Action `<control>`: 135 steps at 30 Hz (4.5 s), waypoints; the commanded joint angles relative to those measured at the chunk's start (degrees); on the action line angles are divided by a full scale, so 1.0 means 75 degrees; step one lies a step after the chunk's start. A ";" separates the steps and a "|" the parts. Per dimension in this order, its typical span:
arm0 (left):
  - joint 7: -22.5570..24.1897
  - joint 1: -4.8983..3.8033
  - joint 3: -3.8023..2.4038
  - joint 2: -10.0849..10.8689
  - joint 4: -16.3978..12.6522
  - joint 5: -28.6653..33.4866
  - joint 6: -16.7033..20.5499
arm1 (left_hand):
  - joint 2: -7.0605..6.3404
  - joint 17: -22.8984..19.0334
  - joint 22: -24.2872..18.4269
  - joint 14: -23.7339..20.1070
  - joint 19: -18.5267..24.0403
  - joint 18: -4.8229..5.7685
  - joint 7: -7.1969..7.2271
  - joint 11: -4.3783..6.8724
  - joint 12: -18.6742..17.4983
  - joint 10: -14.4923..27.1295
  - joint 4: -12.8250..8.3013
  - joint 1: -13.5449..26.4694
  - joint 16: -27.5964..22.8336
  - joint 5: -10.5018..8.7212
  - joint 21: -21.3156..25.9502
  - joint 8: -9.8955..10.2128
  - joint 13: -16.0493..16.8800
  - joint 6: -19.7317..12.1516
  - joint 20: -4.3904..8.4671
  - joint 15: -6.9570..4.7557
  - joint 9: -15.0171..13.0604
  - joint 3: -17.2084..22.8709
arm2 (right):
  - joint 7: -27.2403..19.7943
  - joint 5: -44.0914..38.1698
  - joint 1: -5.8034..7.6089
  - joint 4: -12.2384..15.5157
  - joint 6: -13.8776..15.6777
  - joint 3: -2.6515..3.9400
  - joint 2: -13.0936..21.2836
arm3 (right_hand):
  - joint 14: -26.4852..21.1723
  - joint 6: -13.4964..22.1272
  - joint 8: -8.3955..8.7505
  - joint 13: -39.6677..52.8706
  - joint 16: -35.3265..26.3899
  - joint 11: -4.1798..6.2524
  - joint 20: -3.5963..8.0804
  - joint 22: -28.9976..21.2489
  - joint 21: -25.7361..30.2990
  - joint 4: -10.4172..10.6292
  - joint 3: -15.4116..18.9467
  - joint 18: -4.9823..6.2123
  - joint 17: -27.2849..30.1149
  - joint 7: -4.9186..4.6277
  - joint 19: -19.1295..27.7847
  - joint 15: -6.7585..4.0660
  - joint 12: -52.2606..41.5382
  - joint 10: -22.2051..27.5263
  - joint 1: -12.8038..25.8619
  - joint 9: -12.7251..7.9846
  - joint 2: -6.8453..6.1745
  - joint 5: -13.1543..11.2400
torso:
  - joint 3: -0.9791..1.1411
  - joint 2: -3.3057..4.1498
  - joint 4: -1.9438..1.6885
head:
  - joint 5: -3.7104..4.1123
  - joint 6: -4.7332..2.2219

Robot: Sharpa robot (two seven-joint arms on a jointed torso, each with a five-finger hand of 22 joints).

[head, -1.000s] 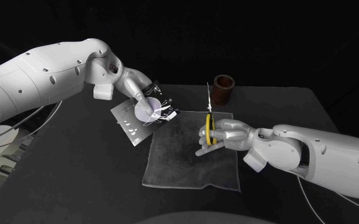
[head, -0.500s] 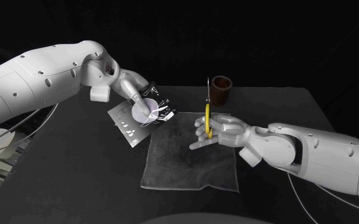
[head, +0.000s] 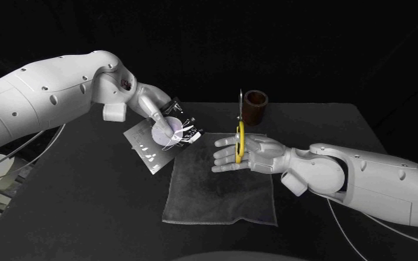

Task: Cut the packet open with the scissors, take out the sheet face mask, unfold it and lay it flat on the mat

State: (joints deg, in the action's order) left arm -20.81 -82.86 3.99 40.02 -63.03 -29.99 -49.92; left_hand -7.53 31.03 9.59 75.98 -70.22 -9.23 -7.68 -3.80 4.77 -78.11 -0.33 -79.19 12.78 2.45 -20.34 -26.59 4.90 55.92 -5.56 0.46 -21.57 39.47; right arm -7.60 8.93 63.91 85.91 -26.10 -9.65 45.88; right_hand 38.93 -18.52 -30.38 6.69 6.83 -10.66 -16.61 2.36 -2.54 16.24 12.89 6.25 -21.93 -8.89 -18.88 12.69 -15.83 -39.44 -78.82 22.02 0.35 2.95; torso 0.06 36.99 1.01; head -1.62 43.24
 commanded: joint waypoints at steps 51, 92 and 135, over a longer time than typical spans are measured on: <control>0.0061 -0.0005 -0.0003 0.0028 -0.0056 0.0046 0.0004 | 0.0068 0.0019 0.0012 0.0004 0.0020 -0.0143 -0.0020 0.0012 0.0040 -0.0048 -0.0023 0.0024 -0.0062 0.0054 -0.0060 -0.0016 0.0011 0.0014 0.0047 -0.0014 -0.0573 0.0060 | 0.0659 -0.0995 -0.0310 -0.0182 0.0762 0.0089 -0.0278 | 0.6487 -0.4628 -0.6540 1.0606 0.9327 0.2210 0.1877 0.1456 -0.3479 -0.0462 -0.4633 0.0542 -0.7203 0.1532 -0.7392 -0.2799 -0.9667 -0.6538 0.1628 0.4377 -0.1007 -0.0008 | 0.0001 0.0005 -0.0004 | -0.0184 -0.0100; -0.0317 -0.0007 0.0006 -0.0237 0.0072 0.0275 -0.0694 | 0.0056 0.0026 0.0016 0.0005 0.0024 -0.0142 -0.0021 0.0011 0.0040 -0.0046 -0.0038 0.0041 -0.0067 0.0053 -0.0073 -0.0012 0.0015 0.0013 0.0047 -0.0013 -0.0604 0.0068 | 0.1117 -0.2300 -0.0301 0.0869 -0.0325 0.0051 -0.0004 | 0.1116 -0.2167 0.1597 0.0091 -0.0167 -0.0167 -0.0012 0.0129 -0.0105 0.0118 -0.0443 0.0427 0.0031 -0.0713 -0.2170 -0.0236 0.1105 -0.1963 0.1990 0.0237 -0.1150 -0.0008 | -0.0006 0.0004 0.0002 | -0.0494 -0.0019; -0.0715 -0.0013 0.0004 -0.0083 -0.0355 0.1045 -0.1639 | 0.0047 0.0032 0.0020 -0.0008 0.0040 -0.0141 -0.0020 0.0011 0.0038 -0.0039 -0.0068 0.0041 -0.0078 0.0054 -0.0083 -0.0011 0.0018 0.0020 0.0049 -0.0013 -0.0636 0.0081 | 0.1714 -0.2386 -0.0292 0.0565 -0.0496 -0.0011 -0.0039 | 0.1162 -0.2537 0.1380 -0.0279 -0.0258 -0.0232 -0.0011 0.0159 -0.0191 0.0133 -0.0259 0.0397 0.0417 -0.0885 -0.2125 -0.0196 0.1150 -0.2107 0.2121 0.0376 -0.1442 0.0006 | 0.0002 0.0002 0.0003 | -0.0481 0.0110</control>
State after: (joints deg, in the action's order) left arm -25.57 -82.88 4.05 39.45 -65.52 -23.58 -53.93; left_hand -7.75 31.22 9.65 75.89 -69.99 -9.66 -7.71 -3.82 4.81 -78.10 -0.91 -78.97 12.56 2.62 -20.75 -26.52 4.97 55.93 -5.34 0.56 -22.42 39.83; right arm 5.02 -8.73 61.69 90.11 -28.36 -9.76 45.57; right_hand 47.87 -37.11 -19.67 4.64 5.05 -12.26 -16.78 3.49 -3.64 17.30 11.36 2.97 -18.85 -10.19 -34.40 10.76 -7.26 -54.74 -63.10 24.80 -10.90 2.88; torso 0.08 37.00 1.01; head -5.25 44.08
